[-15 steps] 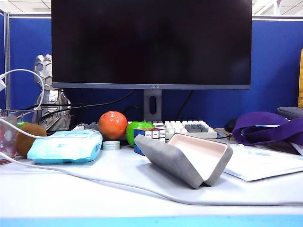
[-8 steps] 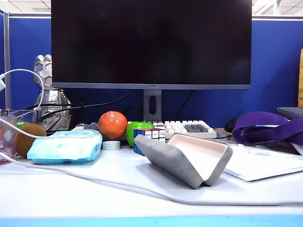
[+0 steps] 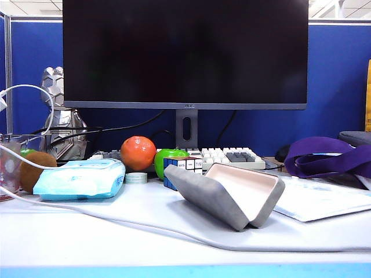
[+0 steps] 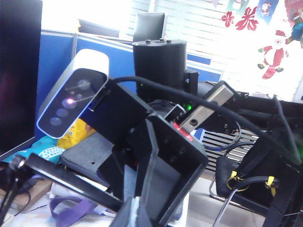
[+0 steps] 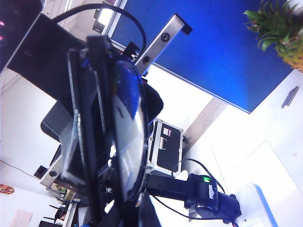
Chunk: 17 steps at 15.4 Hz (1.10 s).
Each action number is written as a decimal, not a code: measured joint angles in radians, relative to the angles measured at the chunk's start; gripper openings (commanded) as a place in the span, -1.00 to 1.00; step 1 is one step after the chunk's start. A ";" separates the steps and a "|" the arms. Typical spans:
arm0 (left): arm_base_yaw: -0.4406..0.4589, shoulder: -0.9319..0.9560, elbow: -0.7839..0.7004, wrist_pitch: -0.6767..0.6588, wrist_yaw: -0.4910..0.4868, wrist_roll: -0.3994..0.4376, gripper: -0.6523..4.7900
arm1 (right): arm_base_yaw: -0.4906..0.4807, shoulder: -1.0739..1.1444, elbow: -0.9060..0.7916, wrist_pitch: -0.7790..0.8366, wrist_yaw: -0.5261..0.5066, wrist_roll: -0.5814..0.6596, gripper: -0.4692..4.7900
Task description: Pick up the glasses, fold the temples of the glasses, place the glasses into the glasses case, and finally close the glasses case.
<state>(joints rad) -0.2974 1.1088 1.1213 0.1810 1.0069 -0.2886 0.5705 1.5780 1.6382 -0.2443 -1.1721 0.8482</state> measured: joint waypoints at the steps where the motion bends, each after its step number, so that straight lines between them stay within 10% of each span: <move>1: 0.000 0.000 0.000 0.009 -0.002 0.000 -0.78 | 0.000 0.000 0.000 0.001 0.000 -0.001 -0.82; 6: 0.000 -0.097 -0.002 0.123 -0.151 0.018 -0.78 | -0.040 -0.009 0.003 0.128 0.093 -0.017 -0.82; 17: 0.000 -0.171 -0.002 0.105 -0.187 0.114 -0.78 | -0.061 -0.007 0.003 0.412 0.294 0.470 -0.82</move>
<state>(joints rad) -0.2970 0.9375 1.1191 0.2863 0.8204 -0.1741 0.5098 1.5707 1.6413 0.1677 -0.8776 1.3178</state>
